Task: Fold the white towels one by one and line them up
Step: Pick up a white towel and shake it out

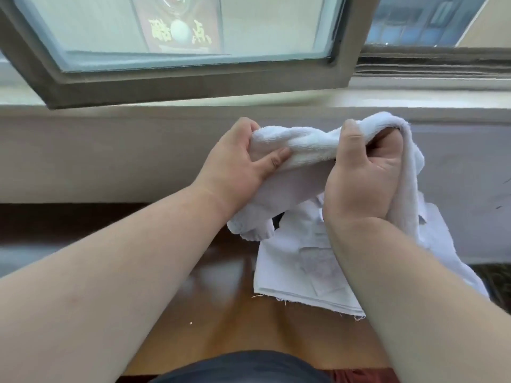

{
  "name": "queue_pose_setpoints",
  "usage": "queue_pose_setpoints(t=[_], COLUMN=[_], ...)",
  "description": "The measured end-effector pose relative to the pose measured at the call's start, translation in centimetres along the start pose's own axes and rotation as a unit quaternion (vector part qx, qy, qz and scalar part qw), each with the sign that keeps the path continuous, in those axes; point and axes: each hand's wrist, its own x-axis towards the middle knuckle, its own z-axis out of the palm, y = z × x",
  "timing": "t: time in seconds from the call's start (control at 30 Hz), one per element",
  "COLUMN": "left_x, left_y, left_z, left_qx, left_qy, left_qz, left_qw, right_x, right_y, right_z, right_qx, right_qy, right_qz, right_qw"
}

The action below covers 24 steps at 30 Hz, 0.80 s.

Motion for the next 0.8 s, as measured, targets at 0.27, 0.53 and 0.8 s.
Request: queue_pose_setpoints(t=[0.27, 0.53, 0.8], left_x=[-6.1, -13.3, -15.5], left_y=[-7.8, -18.9, -31.0], left_z=[-16.7, -34.5, -43.8], left_qx=[0.101, 0.215, 0.374], left_qy=[0.092, 0.07, 0.041], left_qz=[-0.037, -0.111, -0.225], left_qw=[0.99, 0.968, 0.899], right_x=[-13.1, -28.5, -37.5], right_y=[0.3, 3.2, 8.6], right_z=[10.8, 22.6, 31.0], right_qx=[-0.074, -0.198, -0.315], right_qy=[-0.158, -0.306, -0.518], right_qz=[-0.017, 0.028, 0.115], right_qw=[0.984, 0.931, 0.787])
